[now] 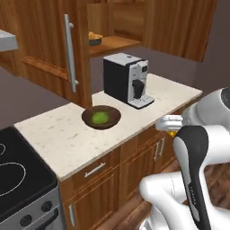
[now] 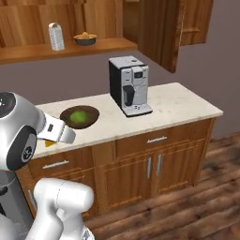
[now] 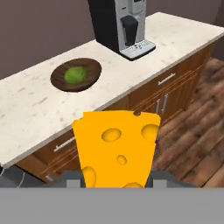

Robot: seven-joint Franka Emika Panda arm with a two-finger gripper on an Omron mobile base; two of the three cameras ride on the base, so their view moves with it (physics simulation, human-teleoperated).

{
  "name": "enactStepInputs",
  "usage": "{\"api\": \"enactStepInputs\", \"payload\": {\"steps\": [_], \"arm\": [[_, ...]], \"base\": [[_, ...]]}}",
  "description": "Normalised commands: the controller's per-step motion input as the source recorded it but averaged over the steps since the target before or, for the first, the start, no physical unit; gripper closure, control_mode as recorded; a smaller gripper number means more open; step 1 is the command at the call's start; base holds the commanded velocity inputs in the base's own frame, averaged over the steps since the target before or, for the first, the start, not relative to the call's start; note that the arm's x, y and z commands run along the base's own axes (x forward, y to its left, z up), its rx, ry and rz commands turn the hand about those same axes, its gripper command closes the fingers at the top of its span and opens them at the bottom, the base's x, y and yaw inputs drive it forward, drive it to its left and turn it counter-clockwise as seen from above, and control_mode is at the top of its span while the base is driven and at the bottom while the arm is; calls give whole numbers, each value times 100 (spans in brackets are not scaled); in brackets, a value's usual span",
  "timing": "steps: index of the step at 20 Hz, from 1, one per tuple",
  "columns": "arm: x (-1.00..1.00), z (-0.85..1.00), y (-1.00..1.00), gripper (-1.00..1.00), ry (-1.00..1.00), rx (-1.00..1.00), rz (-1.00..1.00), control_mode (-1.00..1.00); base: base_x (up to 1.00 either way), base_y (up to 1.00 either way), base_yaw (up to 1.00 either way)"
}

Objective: Pick the cheese from the fridge and the cheese grater from the cabinet and place them next to the salad bowl.

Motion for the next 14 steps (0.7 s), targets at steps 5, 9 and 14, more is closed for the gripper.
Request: {"api": "enactStepInputs", "payload": {"steps": [5, 9, 14], "arm": [[0, 0, 0, 100, 0, 0, 0, 100], [0, 0, 0, 100, 0, 0, 0, 100], [0, 0, 0, 100, 0, 0, 0, 100]], "base": [[59, 0, 53], [61, -21, 33], [54, -30, 26]]}}
